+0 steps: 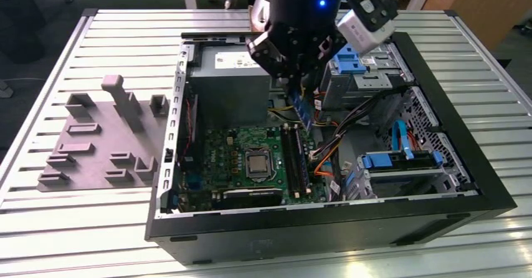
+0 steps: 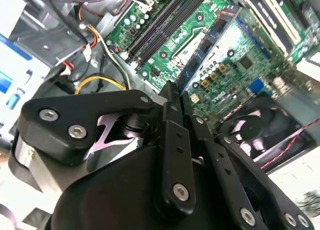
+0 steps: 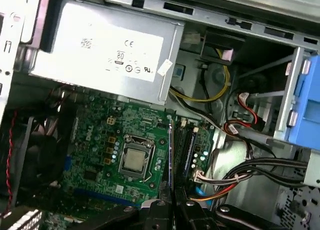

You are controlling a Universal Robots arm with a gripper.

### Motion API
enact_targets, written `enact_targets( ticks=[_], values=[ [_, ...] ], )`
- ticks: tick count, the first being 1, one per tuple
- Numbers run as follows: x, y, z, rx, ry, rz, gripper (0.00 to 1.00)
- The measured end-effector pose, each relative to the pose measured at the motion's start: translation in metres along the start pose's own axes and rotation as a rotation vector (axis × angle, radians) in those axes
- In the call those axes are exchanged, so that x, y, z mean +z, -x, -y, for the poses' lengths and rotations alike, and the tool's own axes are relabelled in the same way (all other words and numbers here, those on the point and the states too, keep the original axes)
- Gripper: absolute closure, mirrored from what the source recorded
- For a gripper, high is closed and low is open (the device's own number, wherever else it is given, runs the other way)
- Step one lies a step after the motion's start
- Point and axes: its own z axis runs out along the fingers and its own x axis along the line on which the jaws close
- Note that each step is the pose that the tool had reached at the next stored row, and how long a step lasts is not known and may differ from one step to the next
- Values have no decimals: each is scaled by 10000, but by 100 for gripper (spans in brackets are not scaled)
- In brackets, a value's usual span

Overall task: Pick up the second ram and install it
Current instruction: 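Insert the second ram into the second slot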

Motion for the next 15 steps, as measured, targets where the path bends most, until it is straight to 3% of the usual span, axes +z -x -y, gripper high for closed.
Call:
enact_targets(
  ticks=[8, 13, 15],
  values=[
    [49, 0, -1, 1430, 3, -21, 86],
    [50, 2, 0, 1519, 2, -22, 86],
    [52, 21, 3, 1520, -74, -31, 86]
  ],
)
